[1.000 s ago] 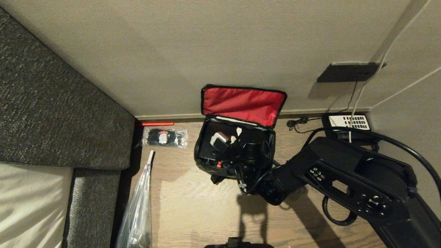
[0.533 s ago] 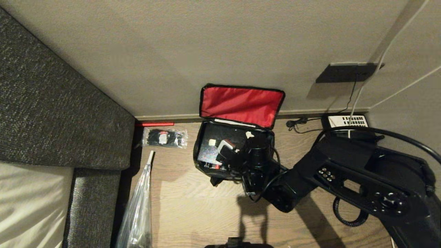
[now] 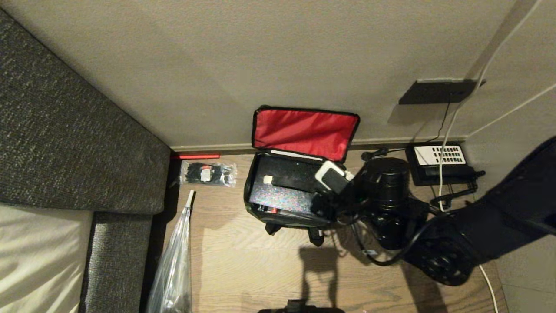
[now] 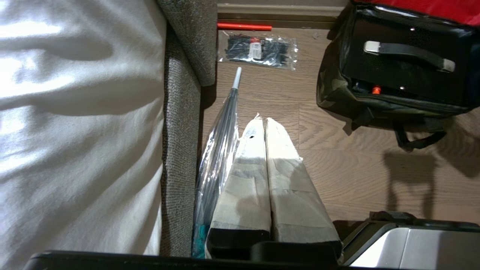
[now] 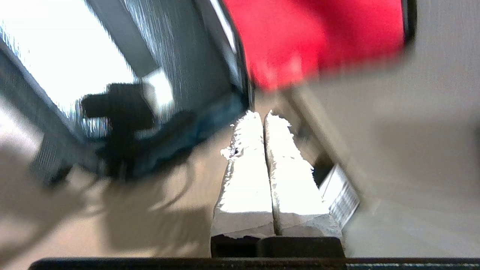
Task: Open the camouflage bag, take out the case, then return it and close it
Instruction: Close the top of the storage box
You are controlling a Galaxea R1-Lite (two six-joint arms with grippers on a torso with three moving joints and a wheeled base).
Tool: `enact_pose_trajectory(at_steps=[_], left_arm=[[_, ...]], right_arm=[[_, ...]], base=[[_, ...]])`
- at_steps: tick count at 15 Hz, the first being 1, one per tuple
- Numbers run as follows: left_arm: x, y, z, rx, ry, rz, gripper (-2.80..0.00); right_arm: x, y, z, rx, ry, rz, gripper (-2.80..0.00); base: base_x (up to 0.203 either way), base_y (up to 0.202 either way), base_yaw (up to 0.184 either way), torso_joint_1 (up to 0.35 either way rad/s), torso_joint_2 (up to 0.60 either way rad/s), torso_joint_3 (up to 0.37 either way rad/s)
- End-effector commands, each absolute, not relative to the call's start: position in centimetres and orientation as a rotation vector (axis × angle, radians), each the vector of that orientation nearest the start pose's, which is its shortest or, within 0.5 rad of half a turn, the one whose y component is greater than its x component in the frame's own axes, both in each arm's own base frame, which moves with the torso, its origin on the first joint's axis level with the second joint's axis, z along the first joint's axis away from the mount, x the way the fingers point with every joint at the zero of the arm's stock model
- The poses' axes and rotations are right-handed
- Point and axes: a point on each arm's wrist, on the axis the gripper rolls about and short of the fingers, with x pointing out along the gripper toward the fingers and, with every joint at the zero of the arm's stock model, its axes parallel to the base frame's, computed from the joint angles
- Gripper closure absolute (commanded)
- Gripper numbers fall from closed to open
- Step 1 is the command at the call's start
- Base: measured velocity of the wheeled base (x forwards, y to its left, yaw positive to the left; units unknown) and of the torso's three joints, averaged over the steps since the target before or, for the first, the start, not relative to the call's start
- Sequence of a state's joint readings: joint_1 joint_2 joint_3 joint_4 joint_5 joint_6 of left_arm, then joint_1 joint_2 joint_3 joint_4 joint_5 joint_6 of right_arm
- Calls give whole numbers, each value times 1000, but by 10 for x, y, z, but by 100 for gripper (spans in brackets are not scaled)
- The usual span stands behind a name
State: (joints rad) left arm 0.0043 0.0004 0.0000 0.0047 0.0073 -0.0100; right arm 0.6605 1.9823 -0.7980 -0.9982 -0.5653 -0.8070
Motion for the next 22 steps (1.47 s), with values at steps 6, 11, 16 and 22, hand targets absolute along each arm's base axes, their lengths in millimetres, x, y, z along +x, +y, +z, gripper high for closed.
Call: enact_pose_trajectory(at_steps=[6,11,16,22], left_arm=[[-23,0,74,-11,6,12,0],[-23,0,74,-11,7,12,0],[-23,0,74,-11,7,13,0],[-23,0,74,-11,5,12,0]], right_arm=[[133,70,182,-451,370,31,0],[42,11,179,-67,390,27,0],[-19,-7,140,119,314,47,0],[-1,0,95,101,239,115,0]], base=[[0,0,0,0,0,0],[0,0,0,0,0,0],[0,0,0,0,0,0],[0,0,0,0,0,0]])
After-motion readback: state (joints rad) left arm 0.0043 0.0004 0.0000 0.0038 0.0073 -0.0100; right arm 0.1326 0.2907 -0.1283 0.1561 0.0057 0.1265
